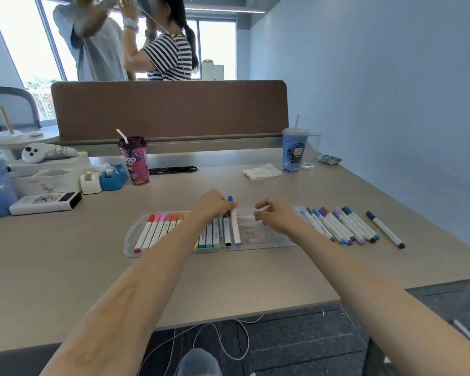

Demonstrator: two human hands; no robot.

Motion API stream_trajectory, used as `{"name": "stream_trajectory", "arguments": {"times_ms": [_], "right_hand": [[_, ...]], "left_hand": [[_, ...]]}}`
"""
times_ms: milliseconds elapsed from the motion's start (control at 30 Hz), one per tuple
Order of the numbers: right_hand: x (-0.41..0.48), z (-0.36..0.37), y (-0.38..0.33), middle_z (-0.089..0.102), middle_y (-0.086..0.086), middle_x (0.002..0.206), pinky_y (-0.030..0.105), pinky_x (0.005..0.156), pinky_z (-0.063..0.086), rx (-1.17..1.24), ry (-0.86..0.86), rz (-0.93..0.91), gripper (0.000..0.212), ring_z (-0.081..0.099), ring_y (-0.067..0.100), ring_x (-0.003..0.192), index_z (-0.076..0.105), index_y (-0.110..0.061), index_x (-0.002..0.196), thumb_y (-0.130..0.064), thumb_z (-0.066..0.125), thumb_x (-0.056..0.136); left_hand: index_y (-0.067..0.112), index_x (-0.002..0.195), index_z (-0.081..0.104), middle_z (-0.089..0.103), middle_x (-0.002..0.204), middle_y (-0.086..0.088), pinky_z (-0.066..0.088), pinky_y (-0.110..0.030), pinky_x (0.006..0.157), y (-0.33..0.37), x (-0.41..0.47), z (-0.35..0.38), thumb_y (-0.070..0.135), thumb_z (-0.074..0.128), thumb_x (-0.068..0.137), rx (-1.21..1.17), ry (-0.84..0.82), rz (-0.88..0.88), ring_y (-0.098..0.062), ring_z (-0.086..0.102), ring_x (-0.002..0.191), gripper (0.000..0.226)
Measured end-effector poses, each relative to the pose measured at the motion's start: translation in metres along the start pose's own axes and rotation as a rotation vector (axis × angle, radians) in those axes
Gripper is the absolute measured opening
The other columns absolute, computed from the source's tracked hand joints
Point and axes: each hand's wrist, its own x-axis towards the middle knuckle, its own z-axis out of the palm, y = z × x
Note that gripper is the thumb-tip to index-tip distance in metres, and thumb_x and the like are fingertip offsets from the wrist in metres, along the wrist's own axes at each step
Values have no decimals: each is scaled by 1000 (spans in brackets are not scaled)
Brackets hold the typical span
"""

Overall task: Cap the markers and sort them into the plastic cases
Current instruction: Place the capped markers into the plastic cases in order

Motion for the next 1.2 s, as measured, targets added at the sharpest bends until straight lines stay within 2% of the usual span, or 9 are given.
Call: {"name": "stream_trajectory", "arguments": {"times_ms": [100,200,300,467,600,700,767,933,1200], "right_hand": [[-1,-1,0,71,6,101,20,60,42,14,-14,-29,24,60,12,80,60,-14,114,-20,62,91],[-1,2,1,71,7,100,21,65,45,36,-29,-52,22,61,10,78,62,-14,111,-20,63,90],[-3,6,2,71,7,100,21,64,44,35,-41,-63,19,61,10,78,62,-15,107,-20,63,89],[-5,6,3,71,8,102,21,64,44,48,-48,-63,18,61,14,82,63,-14,107,-17,62,89],[-2,8,3,71,8,101,21,64,45,58,-43,-52,17,61,14,81,64,-16,104,-17,63,88],[0,7,3,71,8,100,23,68,46,58,-32,-48,14,61,14,81,64,-17,101,-16,63,87],[1,7,4,71,8,100,24,70,46,60,-28,-50,14,60,15,81,64,-17,100,-16,64,87],[2,7,8,72,7,100,20,60,41,47,-29,-46,18,59,11,77,65,-15,106,-19,63,88],[0,6,9,70,5,101,20,62,42,46,-27,-52,18,59,10,80,63,-17,107,-19,61,89]], "left_hand": [[12,66,63,55,59,1,40,-25,55,-4,2,8,33,61,90,110,43,26,-13,50,56,32],[11,68,62,55,61,-3,45,-29,64,-10,4,14,37,59,91,167,63,33,-18,54,60,35],[12,63,55,52,60,-4,45,-30,64,-13,5,15,36,59,91,171,77,24,-21,54,60,36],[10,69,62,67,73,-11,55,-34,74,-18,6,11,39,59,91,171,92,14,-26,66,69,36],[12,67,62,62,64,-7,49,-31,62,-21,6,13,42,61,90,217,87,26,-21,58,58,38],[12,70,63,62,64,-5,48,-30,61,-20,4,15,43,60,90,236,89,34,-19,58,57,37],[12,75,65,62,66,-3,49,-30,63,-18,3,16,45,61,88,251,94,51,-18,59,61,37],[15,92,66,66,84,-1,50,-30,70,-16,2,16,42,65,87,311,69,79,-16,61,77,27],[12,96,63,62,88,-3,45,-28,70,-14,-1,19,35,65,89,320,74,103,-17,57,81,24]]}}
